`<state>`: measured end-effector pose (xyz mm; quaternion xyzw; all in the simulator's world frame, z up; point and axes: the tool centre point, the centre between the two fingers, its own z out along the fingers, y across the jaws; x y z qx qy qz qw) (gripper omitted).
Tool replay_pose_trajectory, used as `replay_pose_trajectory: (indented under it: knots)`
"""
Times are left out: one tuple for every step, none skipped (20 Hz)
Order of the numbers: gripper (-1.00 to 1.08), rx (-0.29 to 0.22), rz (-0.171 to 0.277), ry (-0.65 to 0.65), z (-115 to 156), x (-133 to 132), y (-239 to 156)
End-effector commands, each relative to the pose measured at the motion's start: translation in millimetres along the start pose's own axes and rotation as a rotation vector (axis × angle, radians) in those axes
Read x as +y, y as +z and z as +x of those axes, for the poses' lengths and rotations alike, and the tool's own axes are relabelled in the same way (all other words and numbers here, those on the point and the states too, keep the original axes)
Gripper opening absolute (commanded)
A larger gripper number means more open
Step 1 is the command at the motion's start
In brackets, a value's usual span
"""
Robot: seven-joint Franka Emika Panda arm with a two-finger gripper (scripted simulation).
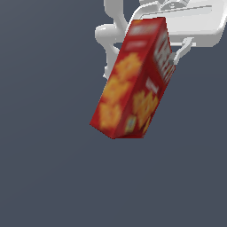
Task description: Pick up the object and move it to a goal position.
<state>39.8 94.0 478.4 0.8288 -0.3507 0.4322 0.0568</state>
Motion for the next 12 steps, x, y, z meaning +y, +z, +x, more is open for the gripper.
replay_pose_trajectory:
  knots:
    - [-1.00, 0.027, -0.001, 0.014, 3.8, -5.1, -7.9]
    - [-1.00, 0.036, -0.001, 0.018, 4.7, -6.8, -10.4]
    - [-1.00, 0.044, -0.002, 0.022, 5.5, -8.3, -12.7]
    - [-1.00, 0.051, -0.002, 0.026, 6.3, -9.6, -14.7]
    - [-1.00, 0.057, -0.003, 0.029, 6.9, -10.8, -16.5]
    - [-1.00, 0.062, -0.003, 0.031, 7.4, -11.9, -18.0]
    - [-1.00, 0.066, -0.004, 0.033, 7.7, -12.7, -19.3]
    - [-1.00, 0.069, -0.004, 0.034, 8.0, -13.4, -20.3]
    - [-1.00, 0.072, -0.004, 0.035, 8.1, -14.0, -21.0]
    - [-1.00, 0.073, -0.005, 0.036, 8.2, -14.3, -21.5]
    - [-1.00, 0.074, -0.006, 0.036, 8.0, -14.5, -21.6]
    - [-1.00, 0.074, -0.006, 0.036, 8.1, -14.5, -21.8]
